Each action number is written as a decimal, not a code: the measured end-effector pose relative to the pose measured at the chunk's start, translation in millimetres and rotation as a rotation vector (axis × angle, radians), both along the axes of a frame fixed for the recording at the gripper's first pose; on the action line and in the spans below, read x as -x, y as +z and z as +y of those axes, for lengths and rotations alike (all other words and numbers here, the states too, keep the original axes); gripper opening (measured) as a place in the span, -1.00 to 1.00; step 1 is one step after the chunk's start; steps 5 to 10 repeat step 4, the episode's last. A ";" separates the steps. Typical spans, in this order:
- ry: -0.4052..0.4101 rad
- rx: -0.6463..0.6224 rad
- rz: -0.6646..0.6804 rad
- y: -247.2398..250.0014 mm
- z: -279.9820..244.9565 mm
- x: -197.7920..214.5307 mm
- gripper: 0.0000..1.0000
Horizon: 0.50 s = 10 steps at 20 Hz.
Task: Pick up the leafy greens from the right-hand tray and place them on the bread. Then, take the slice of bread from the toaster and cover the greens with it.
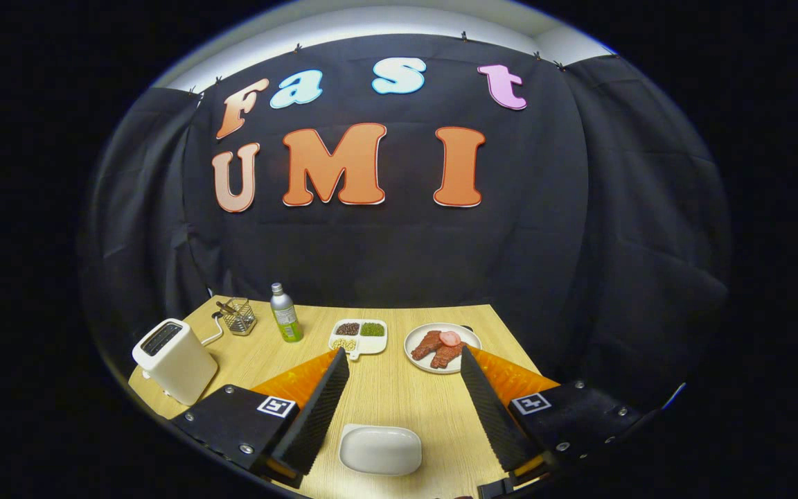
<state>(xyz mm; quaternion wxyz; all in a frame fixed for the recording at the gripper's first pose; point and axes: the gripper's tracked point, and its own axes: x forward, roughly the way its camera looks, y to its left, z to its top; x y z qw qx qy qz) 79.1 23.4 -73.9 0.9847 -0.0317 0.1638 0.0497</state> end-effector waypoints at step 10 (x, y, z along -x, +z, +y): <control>-0.012 -0.011 -0.026 6.8 -5.1 4.3 0.95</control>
